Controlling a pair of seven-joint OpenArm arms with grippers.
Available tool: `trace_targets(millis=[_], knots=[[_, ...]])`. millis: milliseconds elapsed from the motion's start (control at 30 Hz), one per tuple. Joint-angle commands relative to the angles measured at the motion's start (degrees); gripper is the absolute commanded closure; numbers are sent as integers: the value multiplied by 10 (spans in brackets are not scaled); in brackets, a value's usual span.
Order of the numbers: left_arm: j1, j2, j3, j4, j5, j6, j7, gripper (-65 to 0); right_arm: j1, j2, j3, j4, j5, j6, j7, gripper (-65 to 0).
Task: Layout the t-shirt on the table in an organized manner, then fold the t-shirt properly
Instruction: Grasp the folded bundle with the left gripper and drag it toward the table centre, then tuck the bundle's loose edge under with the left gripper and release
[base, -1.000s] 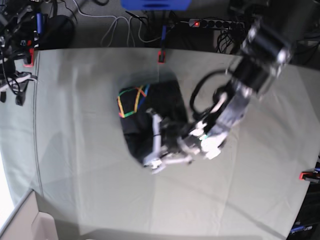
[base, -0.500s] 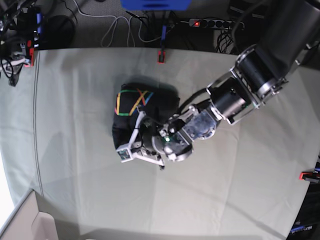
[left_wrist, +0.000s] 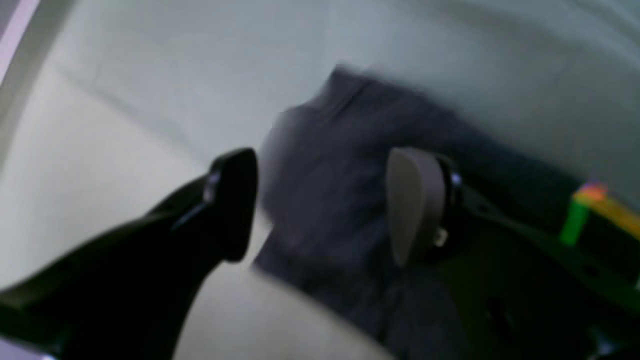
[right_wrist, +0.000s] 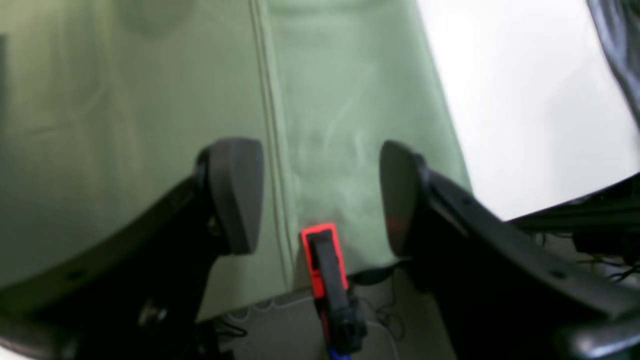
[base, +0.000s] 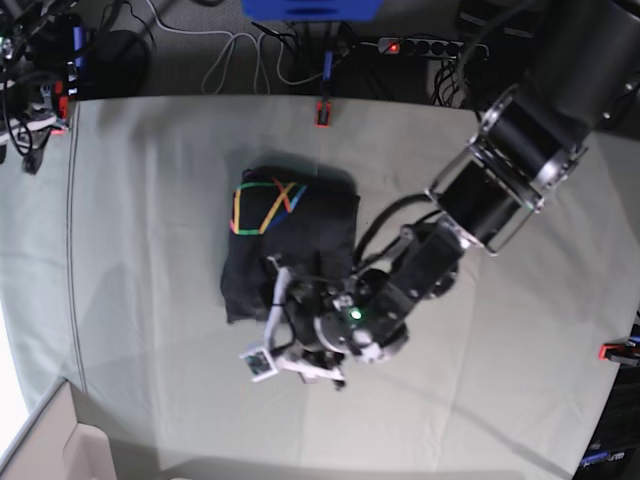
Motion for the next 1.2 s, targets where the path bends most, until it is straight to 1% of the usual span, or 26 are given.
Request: trace_targets(millis=[0, 100, 167, 433, 467, 500, 600, 700, 767, 900, 1033, 1133, 1167], knots=[[-17, 6, -6, 24, -6, 1, -4, -392, -2, 5, 1, 11, 7, 2, 12, -374], [-16, 4, -6, 44, -5, -1, 37, -392, -2, 5, 1, 11, 7, 2, 12, -374], [-7, 4, -5, 34, -5, -1, 48, -393, -2, 5, 1, 11, 7, 2, 12, -374], [23, 5, -8, -44, -8, 1, 6, -393, -2, 5, 1, 10, 7, 2, 12, -374], [24, 5, -16, -51, -13, 1, 5, -393, -2, 5, 1, 10, 7, 2, 12, -374], [33, 5, -38, -52, -18, 1, 7, -393, -2, 5, 1, 10, 7, 2, 12, -374], [79, 11, -151, -39, -34, 1, 7, -394, -2, 5, 1, 6, 7, 2, 12, -374], [106, 34, -240, -28, -35, 1, 6, -394, -2, 5, 1, 5, 7, 2, 12, -374], [116, 44, -270, -30, -34, 1, 7, -394, -2, 4, 1, 5, 7, 2, 12, -374], [126, 47, -282, -44, -41, 1, 6, -394, -1, 4, 1, 5, 7, 2, 12, -374], [136, 70, -283, -44, -36, 1, 5, -394, 1, 4, 0, 5, 7, 2, 12, -374], [137, 73, -283, -44, -40, 2, 5, -394, -3, 4, -14, 5, 6, 2, 12, -374], [139, 79, -283, -45, -40, 2, 5, -393, -3, 4, -16, 5, 5, 2, 12, -374]])
